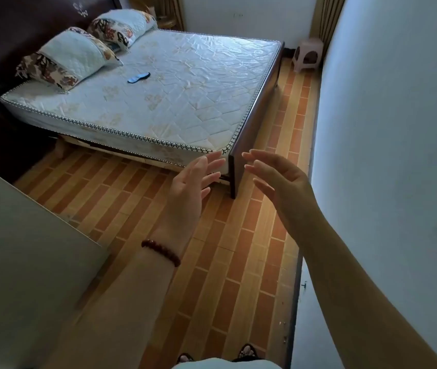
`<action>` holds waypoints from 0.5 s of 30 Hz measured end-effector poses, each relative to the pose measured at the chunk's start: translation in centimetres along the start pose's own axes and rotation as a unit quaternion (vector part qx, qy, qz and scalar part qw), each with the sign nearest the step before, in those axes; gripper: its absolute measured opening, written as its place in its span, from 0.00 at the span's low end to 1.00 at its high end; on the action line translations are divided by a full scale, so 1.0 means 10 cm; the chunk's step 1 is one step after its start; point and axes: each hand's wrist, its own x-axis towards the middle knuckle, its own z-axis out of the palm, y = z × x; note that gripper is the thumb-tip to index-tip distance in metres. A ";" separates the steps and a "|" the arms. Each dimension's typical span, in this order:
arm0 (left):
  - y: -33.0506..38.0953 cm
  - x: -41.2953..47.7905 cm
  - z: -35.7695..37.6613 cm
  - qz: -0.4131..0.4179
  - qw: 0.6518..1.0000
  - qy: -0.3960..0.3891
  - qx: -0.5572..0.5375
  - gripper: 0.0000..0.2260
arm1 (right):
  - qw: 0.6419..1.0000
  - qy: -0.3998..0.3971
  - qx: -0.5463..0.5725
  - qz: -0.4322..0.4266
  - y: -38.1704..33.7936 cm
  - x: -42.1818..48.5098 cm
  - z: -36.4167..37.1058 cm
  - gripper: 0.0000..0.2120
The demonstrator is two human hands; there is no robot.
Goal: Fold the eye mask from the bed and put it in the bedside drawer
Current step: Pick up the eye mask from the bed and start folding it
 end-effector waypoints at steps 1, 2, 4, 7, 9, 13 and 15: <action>0.01 -0.01 0.03 -0.002 1.000 -0.001 -0.009 0.18 | 1.000 0.004 0.003 -0.001 -0.01 -0.01 -0.02 0.10; 0.01 -0.01 0.07 -0.011 1.000 0.000 -0.014 0.18 | 1.000 0.004 0.005 0.004 -0.02 -0.01 -0.05 0.12; 0.00 -0.03 0.13 -0.014 1.000 -0.005 -0.027 0.19 | 1.000 0.001 0.002 0.007 -0.02 -0.02 -0.12 0.19; -0.02 -0.04 0.22 -0.015 0.999 -0.011 -0.032 0.20 | 1.000 0.006 -0.001 0.009 0.02 -0.02 -0.21 0.23; -0.04 -0.06 0.27 -0.005 0.999 -0.023 -0.040 0.20 | 1.000 0.006 0.002 0.007 0.05 -0.04 -0.25 0.24; -0.05 -0.05 0.33 -0.010 0.999 -0.028 -0.042 0.20 | 1.000 0.002 0.005 0.022 0.14 -0.07 -0.28 0.25; -0.07 -0.02 0.34 -0.013 0.999 -0.022 -0.044 0.20 | 1.000 0.000 0.001 0.026 0.16 -0.06 -0.29 0.24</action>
